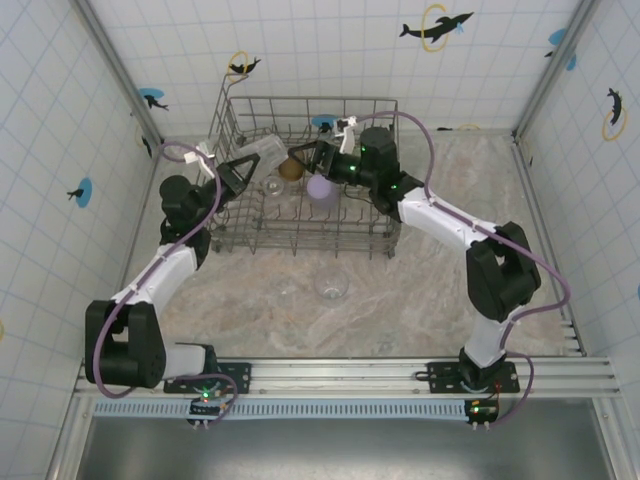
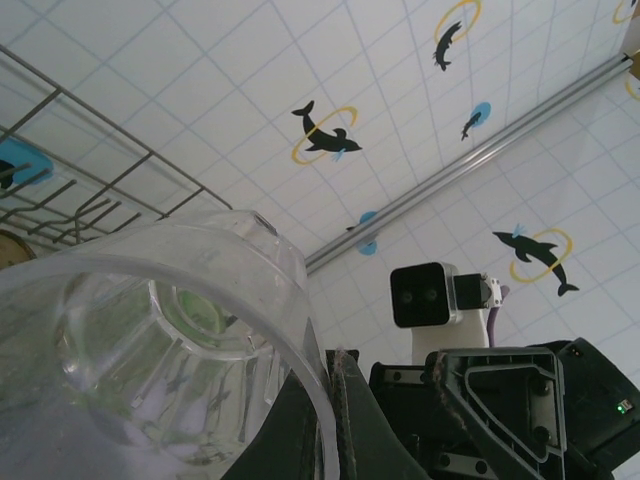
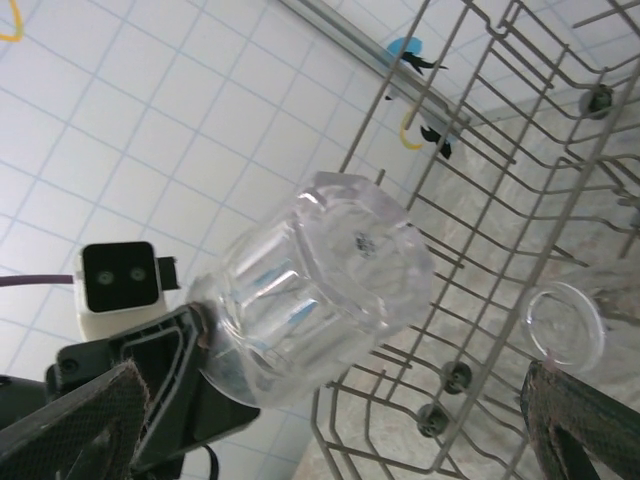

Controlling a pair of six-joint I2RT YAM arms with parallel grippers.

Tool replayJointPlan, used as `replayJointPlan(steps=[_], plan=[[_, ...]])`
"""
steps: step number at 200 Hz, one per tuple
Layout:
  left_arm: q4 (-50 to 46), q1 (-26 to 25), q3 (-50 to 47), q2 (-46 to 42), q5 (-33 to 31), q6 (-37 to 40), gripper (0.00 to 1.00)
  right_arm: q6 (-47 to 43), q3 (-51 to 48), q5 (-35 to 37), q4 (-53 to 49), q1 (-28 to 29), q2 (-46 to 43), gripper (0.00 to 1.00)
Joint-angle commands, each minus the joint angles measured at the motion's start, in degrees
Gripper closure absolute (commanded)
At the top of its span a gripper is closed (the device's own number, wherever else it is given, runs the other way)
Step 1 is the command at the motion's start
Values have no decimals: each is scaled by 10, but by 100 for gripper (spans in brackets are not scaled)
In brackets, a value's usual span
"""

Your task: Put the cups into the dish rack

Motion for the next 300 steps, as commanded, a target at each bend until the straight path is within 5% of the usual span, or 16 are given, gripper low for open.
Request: replayJointPlan(steps=[1, 177, 300], plan=[[64, -10, 24, 6, -4, -19, 100, 35, 27, -20, 65, 4, 20, 1], [208, -60, 19, 66, -17, -126, 100, 153, 8, 6, 205, 4, 73, 0], [173, -76, 26, 79, -21, -122, 100, 170, -8, 12, 267, -5, 83, 37]])
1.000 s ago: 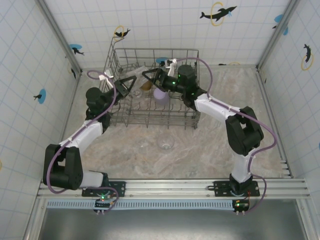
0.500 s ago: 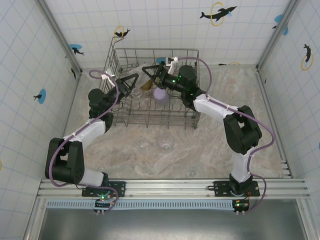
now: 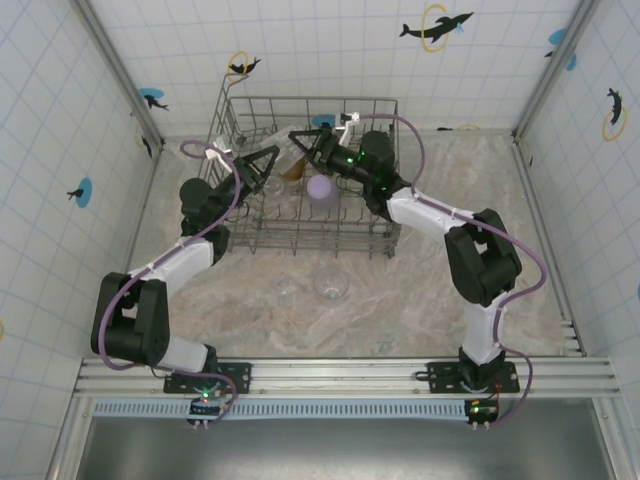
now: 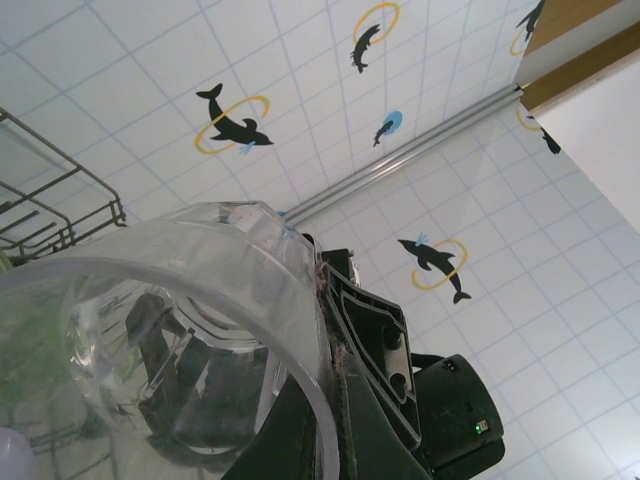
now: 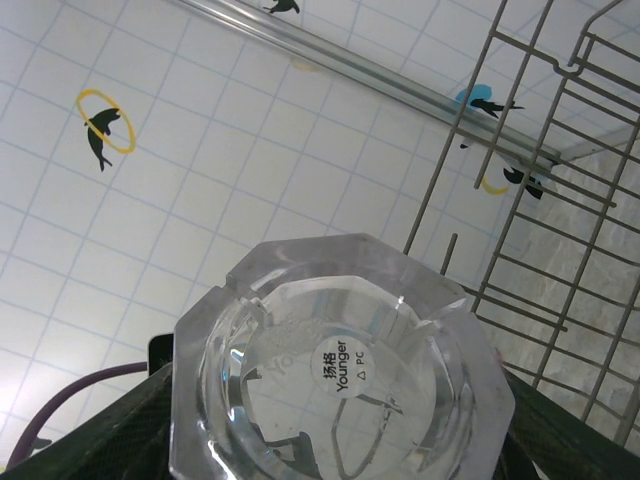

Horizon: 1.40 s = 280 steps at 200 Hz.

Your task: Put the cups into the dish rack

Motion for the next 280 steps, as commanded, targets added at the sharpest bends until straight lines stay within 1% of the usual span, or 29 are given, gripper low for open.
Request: replayJointPlan(steps=[1, 7, 19, 23, 32, 48, 56, 61, 70, 76, 85, 93, 109, 143, 163, 176, 190, 206, 235, 238, 242, 280], plan=[[2, -7, 17, 7, 10, 12, 100, -3, -14, 3, 56, 3, 9, 38], [2, -7, 18, 8, 11, 12, 100, -3, -16, 4, 61, 3, 9, 39], [-6, -7, 20, 7, 10, 15, 95, -3, -20, 2, 72, 2, 9, 43], [-13, -7, 22, 6, 9, 17, 92, -4, -20, 2, 74, 2, 9, 44], [-32, -7, 27, 5, 10, 25, 81, -4, -22, 2, 76, 2, 9, 46], [-68, -7, 33, -5, 4, 48, 66, -7, -27, 4, 80, 1, 6, 46], [-97, -7, 37, -12, -4, 64, 56, -12, -28, 5, 80, 1, 4, 46], [-115, -7, 40, -17, -9, 75, 52, -15, -29, 6, 78, 0, 3, 47], [-165, -7, 50, -28, -24, 99, 51, -24, -29, 10, 70, -1, 1, 48], [-213, -7, 59, -37, -44, 121, 50, -31, -26, 13, 56, -1, -1, 48], [-292, -7, 76, -49, -80, 153, 43, -44, -20, 15, 36, -1, -1, 48], [-333, -7, 86, -58, -101, 174, 38, -51, -19, 17, 30, -1, -2, 48], [-387, -7, 96, -74, -138, 201, 29, -57, -18, 20, 26, -2, -2, 49], [-458, -7, 111, -89, -170, 240, 10, -80, -6, 27, 5, -1, 2, 49], [-507, -6, 145, -91, -188, 267, 5, -98, 4, 33, -11, 1, 5, 49], [-516, -6, 153, -93, -194, 279, 3, -110, 14, 35, -24, 2, 9, 49], [-537, -5, 162, -97, -206, 294, 3, -117, 20, 38, -24, 5, 12, 49], [-575, -5, 182, -102, -237, 323, 3, -132, 32, 43, -34, 9, 17, 49], [-650, 1, 228, -103, -302, 378, 3, -199, 74, 48, -87, 22, 32, 49], [-655, 2, 232, -103, -306, 382, 3, -207, 79, 48, -94, 23, 34, 49], [-662, 5, 237, -103, -312, 387, 3, -217, 85, 67, -102, 26, 36, 49], [-708, 39, 266, -100, -346, 414, 3, -312, 138, 97, -169, 50, 59, 49]])
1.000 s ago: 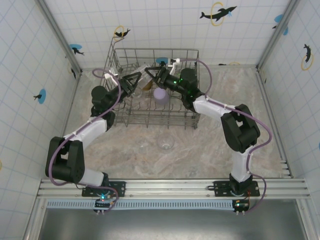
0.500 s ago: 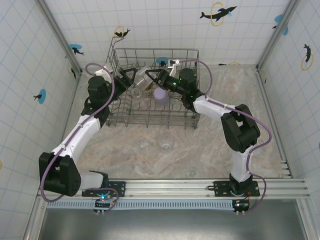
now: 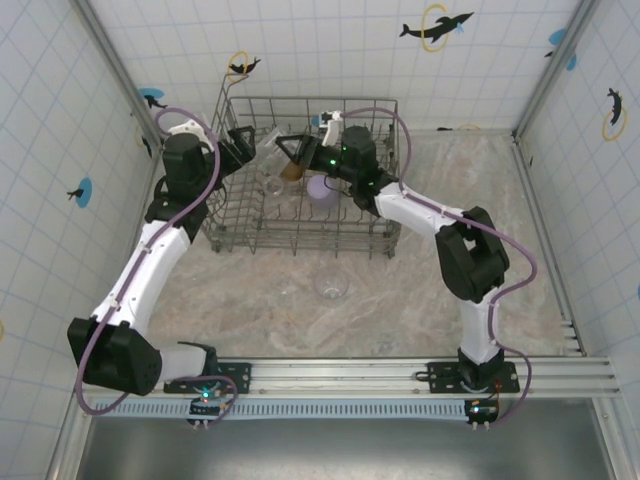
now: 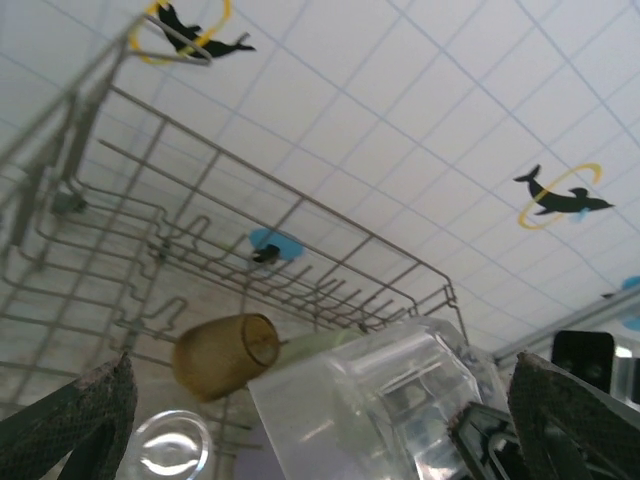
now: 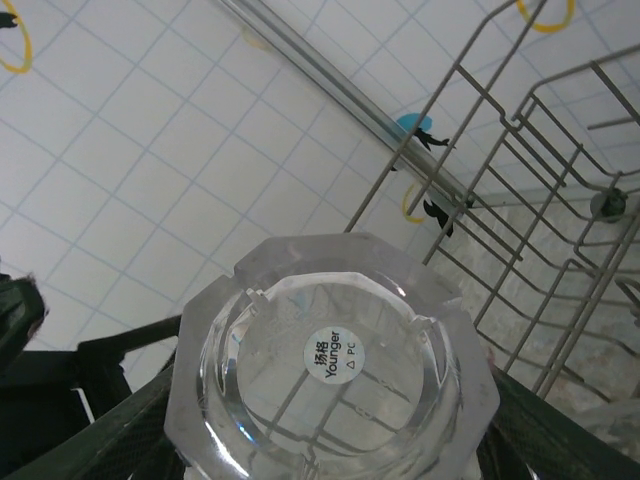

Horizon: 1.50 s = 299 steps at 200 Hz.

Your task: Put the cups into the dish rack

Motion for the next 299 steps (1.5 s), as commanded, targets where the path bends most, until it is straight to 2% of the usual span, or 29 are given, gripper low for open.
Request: replayJointPlan(steps=[1, 75, 121, 179, 205, 299], plan=[[-58, 24, 28, -7, -43, 43, 3, -91, 50, 31, -41, 17, 20, 49], [-92, 91, 48, 23, -63, 60, 3, -264, 183, 77, -175, 63, 87, 49], [-97, 97, 46, 42, -95, 95, 3, -334, 225, 93, -211, 83, 117, 49], [-95, 105, 44, 42, -103, 115, 3, -407, 289, 123, -244, 111, 158, 49], [-98, 115, 34, 37, -89, 119, 3, -425, 308, 155, -242, 121, 185, 48], [-91, 132, -38, -3, -98, 150, 3, -459, 338, 190, -237, 148, 226, 47]])
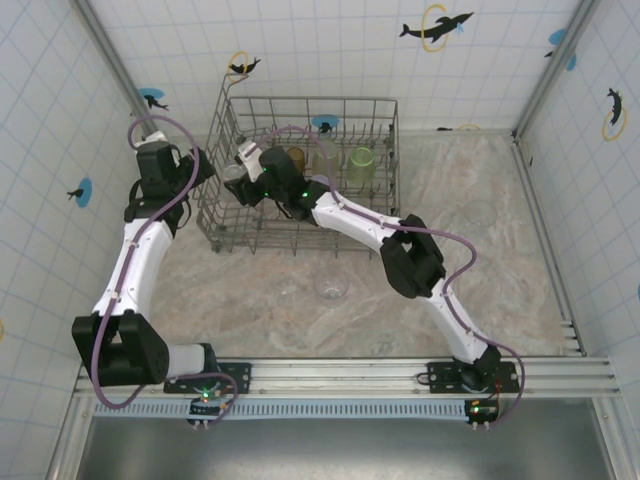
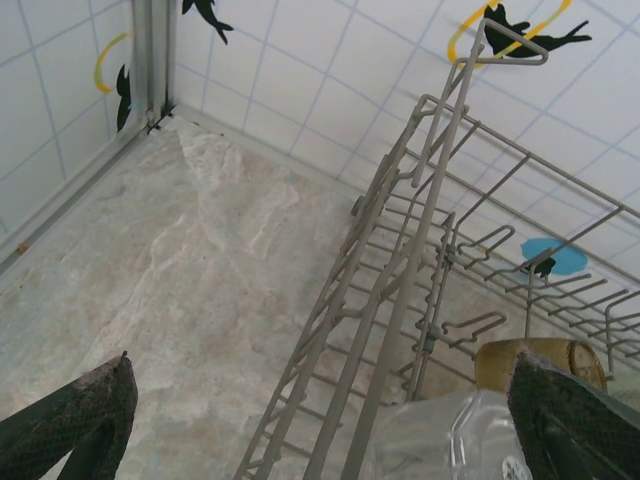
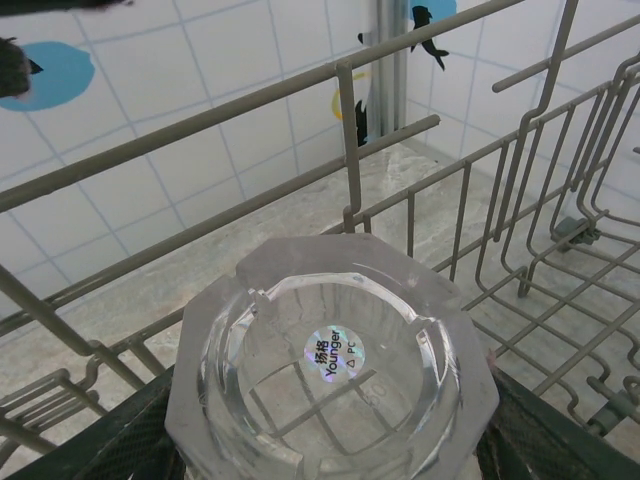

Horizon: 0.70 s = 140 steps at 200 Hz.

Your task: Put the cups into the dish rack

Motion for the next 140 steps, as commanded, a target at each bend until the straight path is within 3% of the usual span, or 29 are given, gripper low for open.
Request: replayJointPlan(steps=[1, 55, 140], plan=[[3, 4, -11, -16, -8, 21, 3, -25, 33, 20, 24, 12, 11, 47], [-13, 17, -11, -12, -4, 22, 3, -23, 40, 14, 26, 21, 27, 48], [-10, 46, -11, -4, 57, 4, 3, -13, 41, 1, 16, 32, 38, 48]])
